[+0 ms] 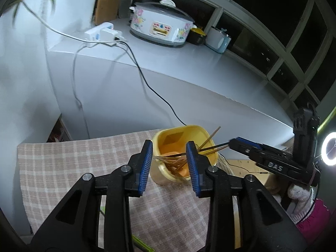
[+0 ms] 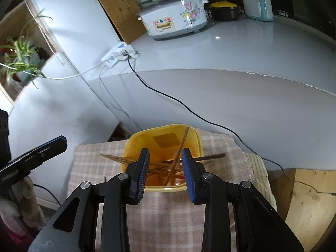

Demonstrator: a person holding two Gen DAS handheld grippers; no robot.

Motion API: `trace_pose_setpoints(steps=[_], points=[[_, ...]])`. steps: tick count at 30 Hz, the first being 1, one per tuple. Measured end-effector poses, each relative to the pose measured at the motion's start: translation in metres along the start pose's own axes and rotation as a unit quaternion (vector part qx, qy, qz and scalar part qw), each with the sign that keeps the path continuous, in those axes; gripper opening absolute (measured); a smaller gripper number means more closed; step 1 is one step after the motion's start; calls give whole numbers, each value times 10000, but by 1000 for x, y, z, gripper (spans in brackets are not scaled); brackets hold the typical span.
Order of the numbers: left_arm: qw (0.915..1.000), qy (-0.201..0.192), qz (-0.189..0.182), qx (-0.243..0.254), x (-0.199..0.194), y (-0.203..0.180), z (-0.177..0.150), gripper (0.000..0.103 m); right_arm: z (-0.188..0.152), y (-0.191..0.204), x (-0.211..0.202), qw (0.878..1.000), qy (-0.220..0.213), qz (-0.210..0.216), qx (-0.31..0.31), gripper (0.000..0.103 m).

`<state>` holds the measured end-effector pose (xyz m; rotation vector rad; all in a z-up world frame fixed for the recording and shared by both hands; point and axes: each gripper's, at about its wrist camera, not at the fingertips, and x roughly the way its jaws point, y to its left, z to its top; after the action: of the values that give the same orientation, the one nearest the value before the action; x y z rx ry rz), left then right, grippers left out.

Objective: Organize utensils
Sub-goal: 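Withdraw both open tools and lower them to the black chopstick and green spoon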

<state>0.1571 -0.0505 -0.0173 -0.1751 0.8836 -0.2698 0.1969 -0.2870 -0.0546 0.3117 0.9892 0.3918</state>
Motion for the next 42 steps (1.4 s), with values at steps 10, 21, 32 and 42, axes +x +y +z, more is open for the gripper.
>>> trace_pose_setpoints(steps=[10, 21, 32, 42], points=[[9972, 27, 589, -460, -25, 57, -27, 41, -26, 23, -27, 9989, -143, 145, -426, 50], [9814, 845, 966, -1429, 0, 127, -94, 41, -75, 56, -10, 9928, 478, 383, -1031, 50], [9660, 1518, 976, -1853, 45, 159, -131, 41, -124, 90, 46, 9790, 1457, 789, -1191, 50], [9564, 1916, 1168, -1867, 106, 160, -132, 19, -147, 107, 96, 9683, 2124, 828, -1020, 44]])
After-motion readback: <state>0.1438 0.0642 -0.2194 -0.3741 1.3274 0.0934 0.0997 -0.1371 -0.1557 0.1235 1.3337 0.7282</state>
